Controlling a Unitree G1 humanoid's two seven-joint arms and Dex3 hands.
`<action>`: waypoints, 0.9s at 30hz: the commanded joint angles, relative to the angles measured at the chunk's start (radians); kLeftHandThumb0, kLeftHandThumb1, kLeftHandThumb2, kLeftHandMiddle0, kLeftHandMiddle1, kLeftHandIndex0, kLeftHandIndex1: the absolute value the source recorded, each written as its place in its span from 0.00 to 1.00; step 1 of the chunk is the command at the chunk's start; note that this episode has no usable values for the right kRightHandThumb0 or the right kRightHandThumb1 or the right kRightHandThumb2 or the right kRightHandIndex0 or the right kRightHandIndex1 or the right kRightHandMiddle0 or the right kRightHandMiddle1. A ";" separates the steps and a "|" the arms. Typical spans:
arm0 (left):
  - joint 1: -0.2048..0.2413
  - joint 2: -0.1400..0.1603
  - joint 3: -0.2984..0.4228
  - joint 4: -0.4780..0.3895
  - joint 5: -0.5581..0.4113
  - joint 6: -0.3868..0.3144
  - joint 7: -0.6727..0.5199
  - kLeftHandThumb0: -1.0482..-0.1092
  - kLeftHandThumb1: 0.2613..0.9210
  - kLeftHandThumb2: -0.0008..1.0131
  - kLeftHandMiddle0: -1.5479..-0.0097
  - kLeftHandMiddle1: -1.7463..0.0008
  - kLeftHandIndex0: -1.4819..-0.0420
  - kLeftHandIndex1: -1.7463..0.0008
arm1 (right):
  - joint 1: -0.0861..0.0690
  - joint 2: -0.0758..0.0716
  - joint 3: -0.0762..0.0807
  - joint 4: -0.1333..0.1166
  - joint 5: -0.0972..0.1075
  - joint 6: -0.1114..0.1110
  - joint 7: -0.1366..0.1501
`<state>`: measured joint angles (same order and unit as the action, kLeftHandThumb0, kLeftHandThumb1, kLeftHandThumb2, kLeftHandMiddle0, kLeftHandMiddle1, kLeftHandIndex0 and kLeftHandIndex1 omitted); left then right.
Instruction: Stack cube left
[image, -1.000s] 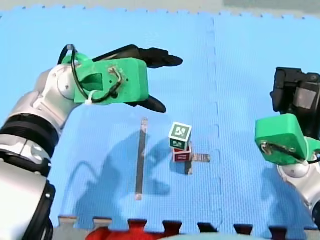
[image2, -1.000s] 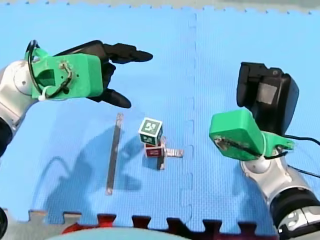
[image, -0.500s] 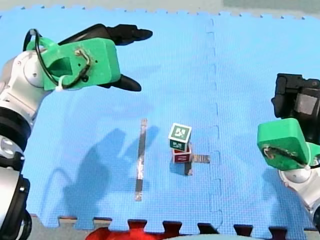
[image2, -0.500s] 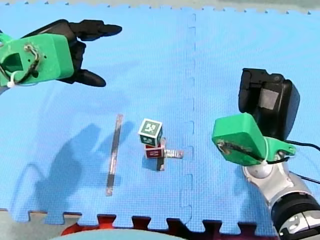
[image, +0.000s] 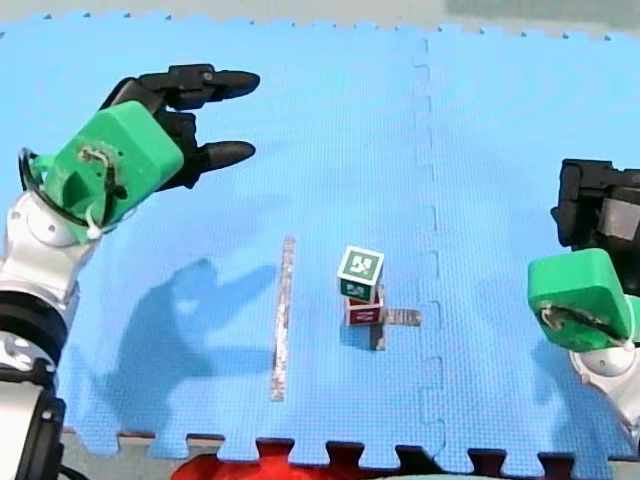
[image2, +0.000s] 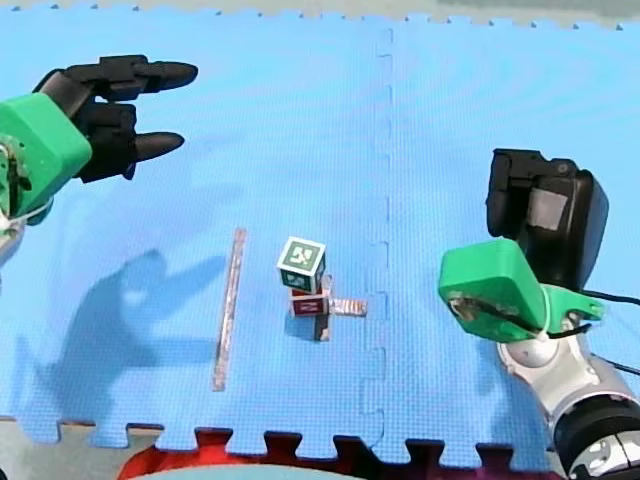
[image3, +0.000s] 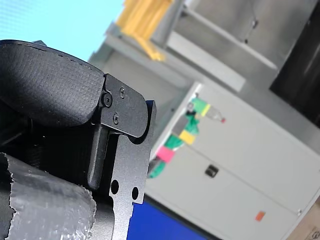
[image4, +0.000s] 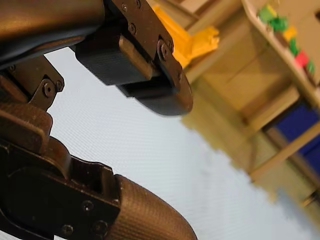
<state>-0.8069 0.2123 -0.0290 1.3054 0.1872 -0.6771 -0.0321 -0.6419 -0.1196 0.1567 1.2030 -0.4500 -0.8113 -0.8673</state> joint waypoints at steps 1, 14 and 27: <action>0.016 0.002 -0.004 0.011 0.013 0.023 0.015 0.03 1.00 0.48 0.50 0.90 0.64 1.00 | 0.008 -0.019 -0.009 0.003 0.013 -0.012 0.017; 0.075 -0.004 0.167 0.002 -0.179 0.114 -0.235 0.00 1.00 0.65 0.76 1.00 0.86 1.00 | 0.027 -0.068 -0.036 0.012 0.048 -0.010 0.126; 0.106 0.002 0.201 -0.007 -0.188 0.092 -0.257 0.00 1.00 0.71 0.75 1.00 0.87 1.00 | 0.007 -0.073 -0.043 0.017 0.063 0.016 0.203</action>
<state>-0.7049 0.2082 0.1657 1.3011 0.0062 -0.5782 -0.2871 -0.6294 -0.1913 0.1168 1.2215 -0.3925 -0.7971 -0.6686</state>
